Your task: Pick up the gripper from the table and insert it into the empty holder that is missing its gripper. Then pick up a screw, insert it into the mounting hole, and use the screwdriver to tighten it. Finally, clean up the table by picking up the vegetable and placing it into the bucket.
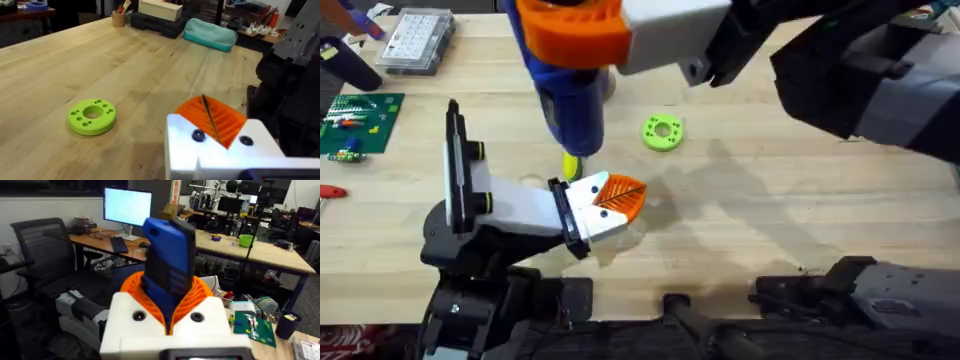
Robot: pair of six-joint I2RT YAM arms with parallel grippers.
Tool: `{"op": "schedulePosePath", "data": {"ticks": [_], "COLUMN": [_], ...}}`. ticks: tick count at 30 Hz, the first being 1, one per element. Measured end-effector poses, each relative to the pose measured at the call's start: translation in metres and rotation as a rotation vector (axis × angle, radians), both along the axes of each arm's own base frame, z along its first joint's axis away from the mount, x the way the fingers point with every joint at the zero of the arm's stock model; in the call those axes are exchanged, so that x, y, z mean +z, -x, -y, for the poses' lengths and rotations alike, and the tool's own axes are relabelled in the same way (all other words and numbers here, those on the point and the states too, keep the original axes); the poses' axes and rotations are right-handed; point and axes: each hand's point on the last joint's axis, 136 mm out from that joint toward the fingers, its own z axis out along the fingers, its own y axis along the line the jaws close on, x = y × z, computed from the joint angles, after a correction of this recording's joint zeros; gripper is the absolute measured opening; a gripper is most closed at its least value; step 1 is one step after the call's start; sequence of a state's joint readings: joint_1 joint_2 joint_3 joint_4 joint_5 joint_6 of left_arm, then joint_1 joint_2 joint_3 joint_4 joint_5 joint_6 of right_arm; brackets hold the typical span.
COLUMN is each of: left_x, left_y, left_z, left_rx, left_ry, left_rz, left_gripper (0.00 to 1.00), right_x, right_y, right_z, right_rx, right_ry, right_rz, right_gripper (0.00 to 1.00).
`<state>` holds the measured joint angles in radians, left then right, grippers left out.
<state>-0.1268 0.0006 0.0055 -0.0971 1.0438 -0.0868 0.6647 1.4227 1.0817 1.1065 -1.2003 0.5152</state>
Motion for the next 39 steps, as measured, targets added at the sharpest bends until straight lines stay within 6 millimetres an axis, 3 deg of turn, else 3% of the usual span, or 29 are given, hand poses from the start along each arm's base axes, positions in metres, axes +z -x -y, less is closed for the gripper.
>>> {"op": "schedulePosePath", "data": {"ticks": [25,39], "left_x": [0.0,0.0], "left_y": [0.0,0.0], "left_z": [0.0,0.0], "left_rx": [0.0,0.0], "left_ry": [0.0,0.0], "left_rz": [0.0,0.0], "left_gripper": [0.004,0.004], "right_x": [-0.011,-0.028], "right_y": [-0.004,-0.002], "right_z": [-0.006,-0.004], "right_rx": [-0.006,-0.012], "right_ry": [0.016,0.007], "right_rz": [-0.021,0.006], "right_gripper": [0.024,0.024]}}
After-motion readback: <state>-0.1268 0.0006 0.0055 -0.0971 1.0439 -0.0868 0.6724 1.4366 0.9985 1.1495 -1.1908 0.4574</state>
